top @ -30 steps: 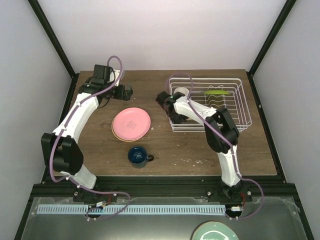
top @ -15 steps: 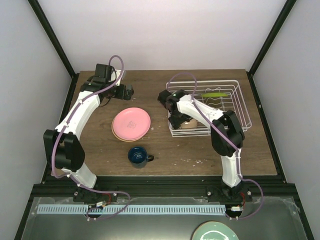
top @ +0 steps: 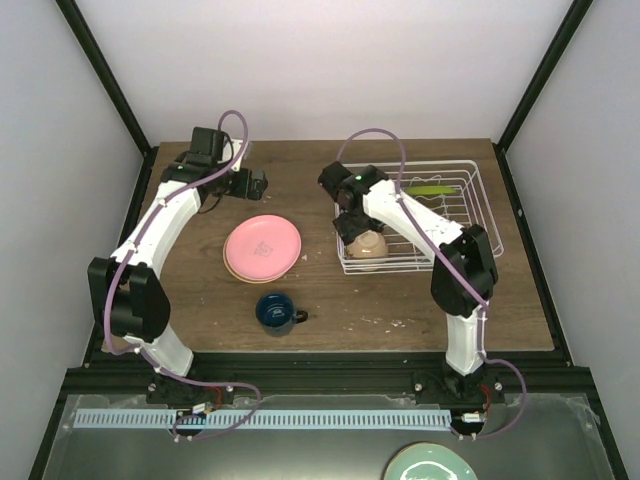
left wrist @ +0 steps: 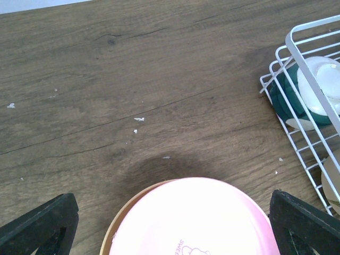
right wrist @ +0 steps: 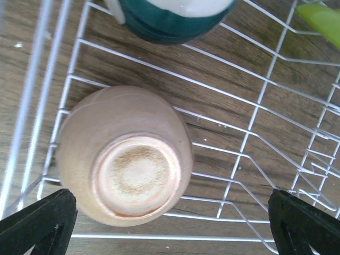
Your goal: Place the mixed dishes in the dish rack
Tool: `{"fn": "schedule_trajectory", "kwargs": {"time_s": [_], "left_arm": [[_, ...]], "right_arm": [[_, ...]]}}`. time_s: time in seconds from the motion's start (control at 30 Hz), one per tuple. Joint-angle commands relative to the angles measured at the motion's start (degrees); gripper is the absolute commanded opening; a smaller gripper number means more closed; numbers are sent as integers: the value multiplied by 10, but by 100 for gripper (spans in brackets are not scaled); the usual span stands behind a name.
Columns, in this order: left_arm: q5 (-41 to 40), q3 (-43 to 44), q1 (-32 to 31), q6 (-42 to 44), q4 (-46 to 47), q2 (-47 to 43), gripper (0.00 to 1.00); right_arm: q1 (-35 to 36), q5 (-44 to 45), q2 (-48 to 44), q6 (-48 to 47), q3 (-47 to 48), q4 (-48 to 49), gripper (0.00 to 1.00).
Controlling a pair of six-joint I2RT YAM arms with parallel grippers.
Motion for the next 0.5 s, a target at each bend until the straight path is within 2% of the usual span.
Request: {"fn": "schedule_trajectory", "kwargs": {"time_s": [0.0, 0.3, 0.47], "left_arm": [[-2, 19, -1, 5, -7, 4, 100], [-69, -36, -1, -21, -32, -22, 100], [-66, -105, -8, -47, -66, -85, 100]], "right_arm": [[-41, -4, -15, 20, -11, 4, 100], [-105, 35, -31, 22, -76, 23, 100], [-108, 31, -30, 17, -122, 55, 100]]}}
